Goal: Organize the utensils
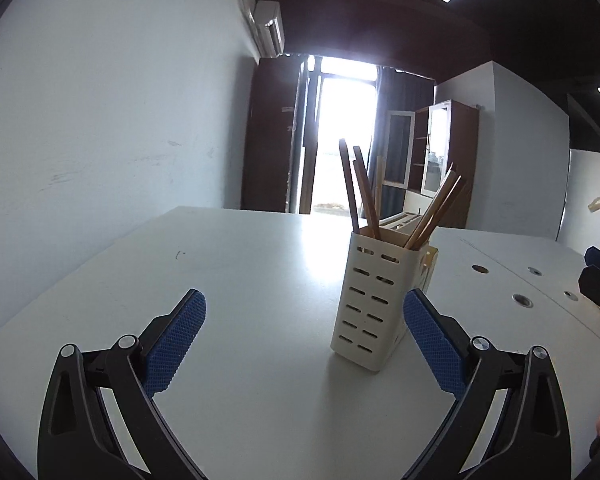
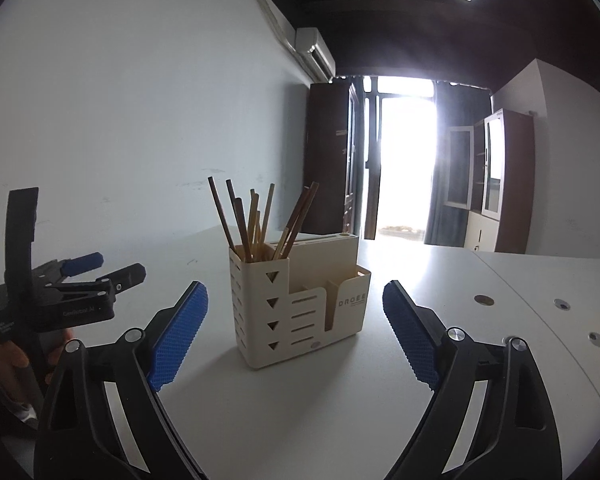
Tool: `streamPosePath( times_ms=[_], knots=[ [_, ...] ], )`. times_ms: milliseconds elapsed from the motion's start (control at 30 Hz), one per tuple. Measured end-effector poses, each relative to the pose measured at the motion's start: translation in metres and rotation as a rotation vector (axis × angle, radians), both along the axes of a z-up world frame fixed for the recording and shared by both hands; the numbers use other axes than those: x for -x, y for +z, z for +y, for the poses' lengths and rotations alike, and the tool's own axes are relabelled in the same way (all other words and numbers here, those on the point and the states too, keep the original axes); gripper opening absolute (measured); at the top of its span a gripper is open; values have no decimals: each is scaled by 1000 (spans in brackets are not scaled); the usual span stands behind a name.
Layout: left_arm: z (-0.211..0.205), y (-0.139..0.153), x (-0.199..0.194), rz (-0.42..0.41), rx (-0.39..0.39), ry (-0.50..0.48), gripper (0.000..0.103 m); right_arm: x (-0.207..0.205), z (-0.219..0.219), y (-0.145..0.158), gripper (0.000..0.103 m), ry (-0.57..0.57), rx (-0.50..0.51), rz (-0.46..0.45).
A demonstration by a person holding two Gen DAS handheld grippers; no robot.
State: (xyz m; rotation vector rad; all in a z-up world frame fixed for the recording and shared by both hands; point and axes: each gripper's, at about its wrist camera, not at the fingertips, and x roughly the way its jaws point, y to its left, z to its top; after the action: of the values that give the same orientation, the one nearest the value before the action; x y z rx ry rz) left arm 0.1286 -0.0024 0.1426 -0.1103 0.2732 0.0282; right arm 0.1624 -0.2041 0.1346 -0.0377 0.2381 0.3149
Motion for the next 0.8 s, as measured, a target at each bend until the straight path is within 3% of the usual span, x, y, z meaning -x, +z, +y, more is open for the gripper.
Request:
streamPosePath(
  times_ms=[100, 233, 333, 567, 800],
  knots=[
    [-6, -8, 1, 77, 54, -54, 97, -4, -1, -12, 90, -17, 0, 76],
    [-15, -27, -5, 181, 29, -63, 97, -2, -1, -28, 90, -54, 4, 114],
    [-16, -40, -4, 215, 25, -49, 97, 0, -3, -41, 90, -90, 10, 106],
    [-29, -43, 5, 187, -65, 9, 97, -3, 6, -65, 90, -127, 72, 117],
    [-38, -43, 17, 141, -79, 24, 97, 8, 10, -71, 90, -115, 69, 78]
  ],
)
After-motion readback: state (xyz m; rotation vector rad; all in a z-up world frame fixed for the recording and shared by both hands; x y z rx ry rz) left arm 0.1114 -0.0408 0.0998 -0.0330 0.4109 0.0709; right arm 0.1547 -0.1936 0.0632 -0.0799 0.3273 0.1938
